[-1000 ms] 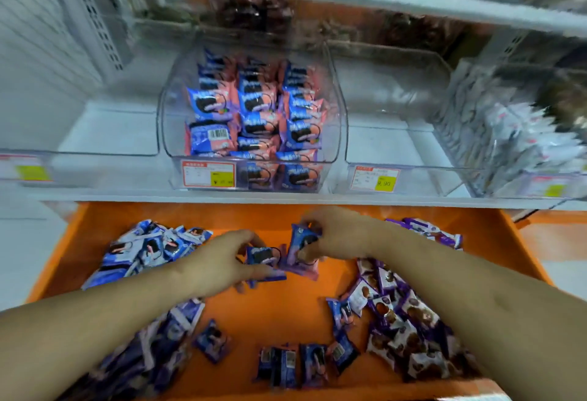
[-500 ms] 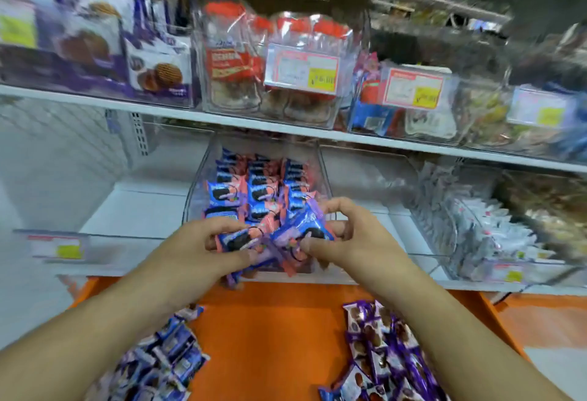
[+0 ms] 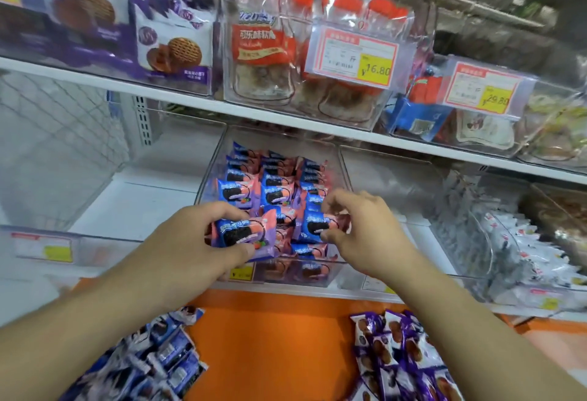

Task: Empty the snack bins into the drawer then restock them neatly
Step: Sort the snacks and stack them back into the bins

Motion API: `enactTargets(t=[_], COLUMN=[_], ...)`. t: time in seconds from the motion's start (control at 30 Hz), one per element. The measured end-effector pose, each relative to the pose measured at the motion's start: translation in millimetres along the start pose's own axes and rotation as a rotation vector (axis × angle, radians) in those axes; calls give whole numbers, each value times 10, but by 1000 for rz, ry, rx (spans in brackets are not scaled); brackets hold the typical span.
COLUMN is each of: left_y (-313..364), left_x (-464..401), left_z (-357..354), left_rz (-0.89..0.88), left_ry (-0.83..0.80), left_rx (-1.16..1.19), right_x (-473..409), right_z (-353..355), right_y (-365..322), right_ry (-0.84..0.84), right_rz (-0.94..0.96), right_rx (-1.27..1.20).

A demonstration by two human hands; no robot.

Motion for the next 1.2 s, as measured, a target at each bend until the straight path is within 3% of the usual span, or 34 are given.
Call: enactTargets(t=[0.23, 0.4, 0.57, 0.7, 0.83, 0.97, 1.2], left_y=[-89, -91, 2, 59, 145, 298, 373], left_x=[23, -1, 9, -11, -115, -293, -688], left_z=[16, 6, -42, -134, -231, -313, -765], left_rz=[-1, -17, -65, -103, -159, -210, -197], left_ry=[-16, -25, -35, -27, 8, 66, 35], left_rx=[39, 76, -5, -29, -100, -214, -298], right_x=[-11, -1, 117, 263, 290, 312, 335], right_z=[-264, -251, -3, -11, 58, 222, 187], right_y=[100, 58, -110, -350, -169, 226, 394], right_ry=[68, 6, 9, -126, -26, 108, 86], right_rz=[27, 5, 41, 117, 65, -64, -115], right_rx=[197, 220, -70, -390, -238, -255, -248])
Point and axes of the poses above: each hand's wrist, its own x-axis away from the middle knuckle, its own z-axis out of the back of the hand, y = z × x, the point moved 10 cm from there along -x, towards the middle knuckle, and after that the axes turned 13 degrees about -y, right-handed, at the moved point
